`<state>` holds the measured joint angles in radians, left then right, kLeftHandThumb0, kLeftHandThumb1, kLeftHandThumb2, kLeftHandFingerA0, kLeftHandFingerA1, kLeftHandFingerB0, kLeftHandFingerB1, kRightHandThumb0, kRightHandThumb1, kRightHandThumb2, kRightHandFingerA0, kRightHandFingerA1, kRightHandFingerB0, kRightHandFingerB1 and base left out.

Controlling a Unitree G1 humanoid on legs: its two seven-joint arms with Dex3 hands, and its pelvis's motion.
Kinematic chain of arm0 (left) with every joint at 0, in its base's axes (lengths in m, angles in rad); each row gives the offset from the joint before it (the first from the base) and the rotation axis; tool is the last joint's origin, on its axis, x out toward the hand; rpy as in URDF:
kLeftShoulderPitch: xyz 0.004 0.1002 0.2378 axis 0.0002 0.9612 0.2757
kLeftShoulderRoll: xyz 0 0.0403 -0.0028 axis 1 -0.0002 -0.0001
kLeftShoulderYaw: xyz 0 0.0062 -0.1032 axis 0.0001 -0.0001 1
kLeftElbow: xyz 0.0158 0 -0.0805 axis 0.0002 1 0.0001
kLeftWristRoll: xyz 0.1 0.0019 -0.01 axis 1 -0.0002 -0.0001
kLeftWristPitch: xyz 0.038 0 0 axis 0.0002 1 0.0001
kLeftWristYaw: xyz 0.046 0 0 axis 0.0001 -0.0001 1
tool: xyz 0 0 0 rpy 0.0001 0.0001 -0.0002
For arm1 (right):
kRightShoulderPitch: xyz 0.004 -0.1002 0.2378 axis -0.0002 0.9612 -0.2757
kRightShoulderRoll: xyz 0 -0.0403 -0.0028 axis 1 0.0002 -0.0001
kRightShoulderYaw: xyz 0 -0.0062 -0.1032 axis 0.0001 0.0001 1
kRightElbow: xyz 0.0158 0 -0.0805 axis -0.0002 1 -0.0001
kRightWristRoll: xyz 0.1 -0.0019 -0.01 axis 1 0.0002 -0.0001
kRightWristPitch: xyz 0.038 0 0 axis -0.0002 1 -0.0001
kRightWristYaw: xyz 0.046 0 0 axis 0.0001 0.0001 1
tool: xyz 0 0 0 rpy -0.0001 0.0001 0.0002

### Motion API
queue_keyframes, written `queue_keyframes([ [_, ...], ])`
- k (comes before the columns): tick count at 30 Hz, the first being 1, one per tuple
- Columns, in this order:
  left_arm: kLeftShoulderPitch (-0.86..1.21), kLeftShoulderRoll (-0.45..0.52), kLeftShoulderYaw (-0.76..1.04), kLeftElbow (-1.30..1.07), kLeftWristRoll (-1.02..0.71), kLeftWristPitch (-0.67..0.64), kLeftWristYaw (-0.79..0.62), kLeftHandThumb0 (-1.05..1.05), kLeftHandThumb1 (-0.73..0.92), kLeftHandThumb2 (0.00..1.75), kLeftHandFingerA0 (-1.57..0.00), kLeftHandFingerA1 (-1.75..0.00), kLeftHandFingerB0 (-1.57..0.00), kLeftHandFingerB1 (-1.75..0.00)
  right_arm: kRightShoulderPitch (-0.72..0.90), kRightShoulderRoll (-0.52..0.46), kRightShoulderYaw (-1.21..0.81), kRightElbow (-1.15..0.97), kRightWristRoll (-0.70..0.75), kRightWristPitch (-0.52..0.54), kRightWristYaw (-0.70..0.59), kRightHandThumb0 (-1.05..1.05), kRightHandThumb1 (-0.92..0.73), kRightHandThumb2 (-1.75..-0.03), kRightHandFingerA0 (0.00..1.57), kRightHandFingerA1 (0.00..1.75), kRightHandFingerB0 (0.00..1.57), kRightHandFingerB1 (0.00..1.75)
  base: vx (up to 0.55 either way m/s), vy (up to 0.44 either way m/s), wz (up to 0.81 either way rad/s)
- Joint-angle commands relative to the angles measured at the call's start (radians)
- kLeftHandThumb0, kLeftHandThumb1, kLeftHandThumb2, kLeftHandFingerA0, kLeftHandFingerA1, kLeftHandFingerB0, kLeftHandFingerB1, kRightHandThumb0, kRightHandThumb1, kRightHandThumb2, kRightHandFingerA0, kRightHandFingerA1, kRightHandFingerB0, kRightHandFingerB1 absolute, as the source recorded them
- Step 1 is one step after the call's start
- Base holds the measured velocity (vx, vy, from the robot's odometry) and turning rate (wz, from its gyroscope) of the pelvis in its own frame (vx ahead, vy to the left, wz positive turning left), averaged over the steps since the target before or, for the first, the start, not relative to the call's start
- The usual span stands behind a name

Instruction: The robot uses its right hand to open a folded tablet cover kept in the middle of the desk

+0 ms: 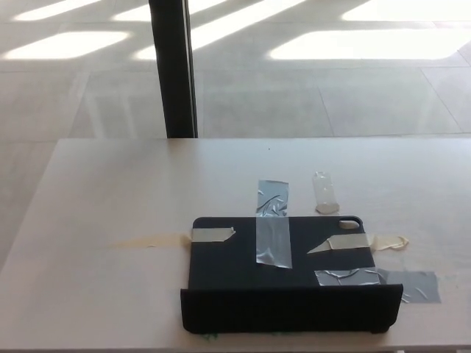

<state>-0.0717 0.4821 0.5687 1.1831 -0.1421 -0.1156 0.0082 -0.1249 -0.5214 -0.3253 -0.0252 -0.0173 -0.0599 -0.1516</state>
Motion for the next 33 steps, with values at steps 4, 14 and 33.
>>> queue_keyframes([
  [4, -0.006, 0.025, 0.006, 0.006, -0.040, -0.017, -0.033, -0.40, 0.25, 0.72, -1.13, -0.90, -0.96, -0.83, -0.288, -0.088, 0.510, -0.199, -0.310, 0.232, 0.406, -0.72, -0.45, -0.55, 0.24, 0.43, 0.23, 0.29, 0.00, 0.000, 0.00],
  [14, -0.009, 0.025, 0.002, 0.005, -0.035, -0.022, -0.032, -0.37, 0.34, 0.51, -1.14, -0.75, -1.01, -0.72, -0.405, -0.033, 0.811, -0.021, -0.434, 0.252, 0.537, -0.76, -0.45, -0.55, 0.20, 0.45, 0.20, 0.30, 0.00, 0.000, 0.00],
  [33, -0.014, 0.031, 0.012, 0.005, -0.048, -0.014, -0.050, -0.41, 0.35, 0.51, -1.16, -0.76, -0.98, -0.72, -0.634, -0.053, 1.214, 0.088, -0.597, 0.403, 1.046, -0.84, -0.39, -0.82, 0.29, 0.60, 0.09, 0.41, 0.00, 0.000, 0.00],
])
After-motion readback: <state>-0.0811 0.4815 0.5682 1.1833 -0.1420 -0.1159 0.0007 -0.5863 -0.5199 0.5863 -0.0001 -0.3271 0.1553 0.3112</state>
